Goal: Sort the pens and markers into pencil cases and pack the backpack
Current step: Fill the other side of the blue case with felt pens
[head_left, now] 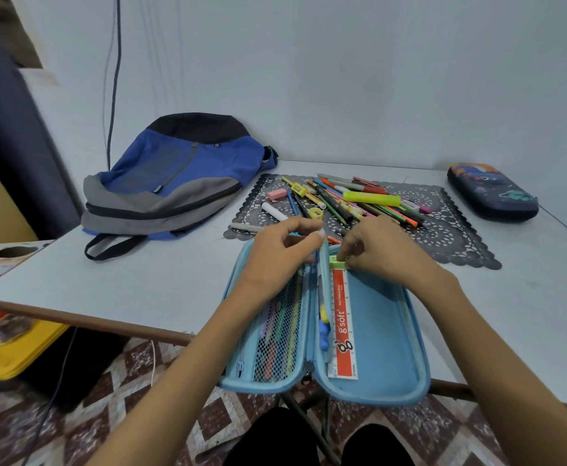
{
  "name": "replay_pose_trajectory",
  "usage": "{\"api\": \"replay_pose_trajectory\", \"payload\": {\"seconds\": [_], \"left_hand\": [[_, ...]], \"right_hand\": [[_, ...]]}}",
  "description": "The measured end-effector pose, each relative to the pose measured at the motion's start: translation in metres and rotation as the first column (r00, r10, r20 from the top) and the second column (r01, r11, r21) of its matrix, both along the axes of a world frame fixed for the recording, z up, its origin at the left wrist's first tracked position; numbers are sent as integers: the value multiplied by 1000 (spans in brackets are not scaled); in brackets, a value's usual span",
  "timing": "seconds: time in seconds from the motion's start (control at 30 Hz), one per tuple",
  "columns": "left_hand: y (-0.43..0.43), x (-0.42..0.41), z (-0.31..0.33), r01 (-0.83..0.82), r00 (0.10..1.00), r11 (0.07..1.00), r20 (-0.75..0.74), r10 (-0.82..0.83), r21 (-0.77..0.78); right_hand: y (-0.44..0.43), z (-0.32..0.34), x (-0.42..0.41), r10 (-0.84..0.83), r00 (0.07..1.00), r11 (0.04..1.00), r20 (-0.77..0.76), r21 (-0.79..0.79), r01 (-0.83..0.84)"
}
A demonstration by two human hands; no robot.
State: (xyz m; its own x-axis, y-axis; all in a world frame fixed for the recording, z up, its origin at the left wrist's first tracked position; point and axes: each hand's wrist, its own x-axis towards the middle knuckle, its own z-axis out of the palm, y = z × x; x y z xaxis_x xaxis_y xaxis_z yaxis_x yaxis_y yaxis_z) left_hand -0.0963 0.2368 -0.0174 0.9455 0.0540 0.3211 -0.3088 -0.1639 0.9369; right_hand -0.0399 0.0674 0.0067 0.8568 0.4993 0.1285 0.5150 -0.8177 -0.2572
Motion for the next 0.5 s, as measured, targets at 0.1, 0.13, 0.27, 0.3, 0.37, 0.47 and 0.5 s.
{"api": "replay_pose_trajectory", "payload": {"seconds": [0.1, 0.13, 0.27, 0.3, 0.37, 0.47, 0.5], "left_hand": [[-1, 0, 0, -4, 1000, 1000, -1, 4, 0], [0, 0, 0, -3, 1000, 1000, -2, 3, 0], [1, 0, -1, 2, 1000, 1000, -14, -2, -7], [1, 0, -1, 2, 1000, 1000, -15, -2, -7], [0, -1, -1, -1, 1000, 1000, -11, 1, -10], [1, -1, -1, -6, 1000, 1000, -18, 6, -12], [1, 0, -1, -3, 1000, 1000, -18, 2, -9]], "right_hand": [[-1, 13, 7, 31, 996, 994, -89, 108, -22], [1, 17, 13, 22, 997, 983, -78, 184, -7], [21, 13, 57, -96, 986, 995, 138, 37, 92], [27, 8, 68, -83, 990, 995, 118, -37, 88], [35, -3, 85, -34, 999, 990, 16, -140, 36], [36, -16, 97, 13, 1000, 982, 5, -186, -12], [35, -17, 98, 5, 1000, 989, 31, -151, -1]]}}
